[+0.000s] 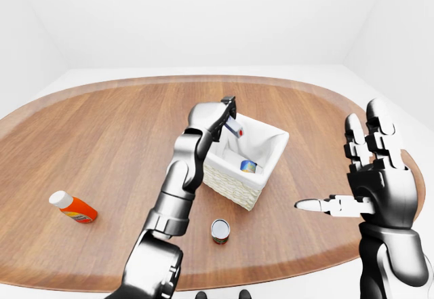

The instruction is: Pick up the alphabet soup and the cream cheese box, and put them in the basket.

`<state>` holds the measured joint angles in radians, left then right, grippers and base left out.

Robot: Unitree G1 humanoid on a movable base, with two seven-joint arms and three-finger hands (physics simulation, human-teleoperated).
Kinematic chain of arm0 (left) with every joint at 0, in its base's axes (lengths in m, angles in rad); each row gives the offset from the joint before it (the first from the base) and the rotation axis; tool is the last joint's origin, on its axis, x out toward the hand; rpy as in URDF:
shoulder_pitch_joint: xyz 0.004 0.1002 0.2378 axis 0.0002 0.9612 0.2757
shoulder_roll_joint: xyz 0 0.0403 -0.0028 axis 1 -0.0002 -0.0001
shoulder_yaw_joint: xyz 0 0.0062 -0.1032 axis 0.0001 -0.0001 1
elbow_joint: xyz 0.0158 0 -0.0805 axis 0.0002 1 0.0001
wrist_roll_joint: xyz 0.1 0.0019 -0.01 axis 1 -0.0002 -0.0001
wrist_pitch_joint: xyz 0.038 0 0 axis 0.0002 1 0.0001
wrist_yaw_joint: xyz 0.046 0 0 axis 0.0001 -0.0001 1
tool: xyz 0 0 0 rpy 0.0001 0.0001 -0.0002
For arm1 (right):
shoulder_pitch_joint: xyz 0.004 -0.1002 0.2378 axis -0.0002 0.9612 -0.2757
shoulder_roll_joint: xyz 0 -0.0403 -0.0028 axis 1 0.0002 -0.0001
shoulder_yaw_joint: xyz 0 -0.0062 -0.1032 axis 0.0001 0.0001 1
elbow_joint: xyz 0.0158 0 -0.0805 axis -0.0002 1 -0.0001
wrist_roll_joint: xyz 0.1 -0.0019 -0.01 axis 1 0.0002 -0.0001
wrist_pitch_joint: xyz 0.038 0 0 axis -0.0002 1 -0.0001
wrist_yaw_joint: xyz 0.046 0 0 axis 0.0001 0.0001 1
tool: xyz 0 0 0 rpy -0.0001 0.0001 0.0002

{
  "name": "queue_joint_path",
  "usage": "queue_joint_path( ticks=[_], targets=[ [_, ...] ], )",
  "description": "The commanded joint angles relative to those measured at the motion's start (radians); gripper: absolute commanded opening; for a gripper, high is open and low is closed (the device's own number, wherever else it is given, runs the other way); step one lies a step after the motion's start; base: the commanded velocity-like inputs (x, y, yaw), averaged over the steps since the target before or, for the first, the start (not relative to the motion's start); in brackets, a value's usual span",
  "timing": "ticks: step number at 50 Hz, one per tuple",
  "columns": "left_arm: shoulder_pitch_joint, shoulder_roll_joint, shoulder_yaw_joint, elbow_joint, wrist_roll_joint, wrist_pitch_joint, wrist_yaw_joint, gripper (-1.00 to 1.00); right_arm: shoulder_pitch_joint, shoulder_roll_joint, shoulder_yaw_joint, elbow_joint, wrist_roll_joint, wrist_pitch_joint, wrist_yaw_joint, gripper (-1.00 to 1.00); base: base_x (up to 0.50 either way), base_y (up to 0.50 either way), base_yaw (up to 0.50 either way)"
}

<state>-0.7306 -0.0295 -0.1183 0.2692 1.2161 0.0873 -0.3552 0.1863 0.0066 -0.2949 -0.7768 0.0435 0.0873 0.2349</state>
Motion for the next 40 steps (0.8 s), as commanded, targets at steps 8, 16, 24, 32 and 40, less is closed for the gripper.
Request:
queue_joint_path(
  ticks=[8, 16, 24, 32, 40],
  targets=[
    [-0.030, -0.007, 0.002, 0.058, -0.110, 0.000, 0.074, -0.33, 0.003, 0.001, 0.002, -0.009, 0.001, 0.000, 0.002, 1.00, 0.00, 0.00, 0.00],
    [-0.030, -0.011, 0.001, 0.048, -0.112, 0.000, 0.076, 1.00, 0.005, 0.002, 0.003, -0.011, 0.001, 0.000, 0.005, 1.00, 0.00, 0.00, 0.00],
    [-0.017, -0.012, 0.000, 0.044, -0.116, 0.000, 0.080, 1.00, 0.003, 0.002, 0.001, -0.010, 0.001, 0.000, 0.004, 1.00, 0.00, 0.00, 0.00],
    [0.001, -0.006, 0.007, -0.053, -0.112, 0.000, 0.040, 1.00, 0.009, 0.004, 0.010, -0.006, -0.007, 0.000, 0.004, 1.00, 0.00, 0.00, 0.00],
    [-0.004, 0.002, 0.020, -0.152, -0.112, 0.000, 0.004, 1.00, 0.016, 0.006, 0.021, -0.007, -0.019, 0.000, 0.005, 1.00, 0.00, 0.00, 0.00]
  ],
)
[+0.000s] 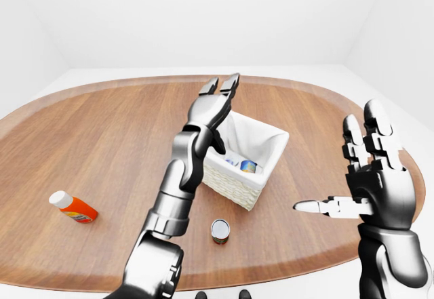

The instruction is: Pick up the alphabet soup and the cream cheese box, and put them in the basket.

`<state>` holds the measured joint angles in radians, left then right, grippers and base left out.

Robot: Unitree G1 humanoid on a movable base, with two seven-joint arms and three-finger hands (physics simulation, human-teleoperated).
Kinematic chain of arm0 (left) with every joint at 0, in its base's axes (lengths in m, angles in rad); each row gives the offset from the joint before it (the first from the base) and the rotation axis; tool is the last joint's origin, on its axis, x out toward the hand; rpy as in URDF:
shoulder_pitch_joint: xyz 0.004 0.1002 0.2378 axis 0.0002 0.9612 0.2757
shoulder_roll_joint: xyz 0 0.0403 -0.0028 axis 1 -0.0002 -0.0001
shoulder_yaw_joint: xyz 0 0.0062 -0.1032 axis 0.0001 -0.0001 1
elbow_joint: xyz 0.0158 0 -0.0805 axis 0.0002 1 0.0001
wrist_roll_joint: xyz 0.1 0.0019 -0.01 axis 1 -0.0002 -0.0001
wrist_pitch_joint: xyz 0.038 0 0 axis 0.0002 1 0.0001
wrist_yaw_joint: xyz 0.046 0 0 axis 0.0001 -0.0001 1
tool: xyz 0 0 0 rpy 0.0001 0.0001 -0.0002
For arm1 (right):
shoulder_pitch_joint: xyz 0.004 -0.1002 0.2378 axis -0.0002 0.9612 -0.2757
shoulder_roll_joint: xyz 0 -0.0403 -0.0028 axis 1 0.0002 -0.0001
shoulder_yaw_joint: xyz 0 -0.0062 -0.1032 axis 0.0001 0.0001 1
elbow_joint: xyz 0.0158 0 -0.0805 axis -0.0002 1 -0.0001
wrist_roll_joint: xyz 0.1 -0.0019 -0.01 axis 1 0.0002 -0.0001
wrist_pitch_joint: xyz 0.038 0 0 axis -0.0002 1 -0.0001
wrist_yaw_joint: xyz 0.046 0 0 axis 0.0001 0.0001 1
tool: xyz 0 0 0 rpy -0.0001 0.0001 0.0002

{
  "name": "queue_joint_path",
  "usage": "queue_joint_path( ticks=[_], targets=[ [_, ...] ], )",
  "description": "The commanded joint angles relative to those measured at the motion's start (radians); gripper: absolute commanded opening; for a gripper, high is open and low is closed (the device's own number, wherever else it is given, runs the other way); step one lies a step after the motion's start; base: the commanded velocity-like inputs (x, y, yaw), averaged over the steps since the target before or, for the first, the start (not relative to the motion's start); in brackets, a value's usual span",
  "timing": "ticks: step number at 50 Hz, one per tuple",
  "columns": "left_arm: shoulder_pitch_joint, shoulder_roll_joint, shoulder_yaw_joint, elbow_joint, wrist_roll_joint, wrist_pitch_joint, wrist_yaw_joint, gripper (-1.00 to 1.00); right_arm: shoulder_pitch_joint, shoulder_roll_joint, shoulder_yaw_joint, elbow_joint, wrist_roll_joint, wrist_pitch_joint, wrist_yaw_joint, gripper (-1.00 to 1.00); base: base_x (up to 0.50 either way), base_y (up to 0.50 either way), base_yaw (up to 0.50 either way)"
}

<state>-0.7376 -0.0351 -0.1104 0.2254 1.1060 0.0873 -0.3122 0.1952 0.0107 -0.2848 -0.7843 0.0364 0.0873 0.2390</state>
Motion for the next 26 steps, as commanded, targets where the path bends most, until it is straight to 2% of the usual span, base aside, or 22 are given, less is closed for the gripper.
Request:
queue_joint_path(
  ticks=[1, 13, 21, 26],
  targets=[
    [0.002, 0.009, 0.013, -0.123, -0.004, 0.000, -0.044, 1.00, 0.007, 0.002, 0.012, 0.003, -0.013, 0.000, 0.002, 1.00, 0.00, 0.00, 0.00],
    [-0.001, 0.012, 0.018, -0.275, 0.012, 0.000, -0.129, 1.00, 0.010, 0.004, 0.017, -0.004, -0.017, 0.000, 0.003, 1.00, 0.00, 0.00, 0.00],
    [0.044, 0.014, 0.021, -0.373, 0.025, 0.000, -0.165, 1.00, 0.010, 0.005, 0.019, -0.007, -0.018, 0.000, 0.001, 1.00, 0.00, 0.00, 0.00],
    [0.108, 0.010, 0.025, -0.464, 0.024, 0.000, -0.173, 1.00, 0.006, 0.004, 0.021, -0.007, -0.019, 0.000, -0.002, 1.00, 0.00, 0.00, 0.00]
  ],
)
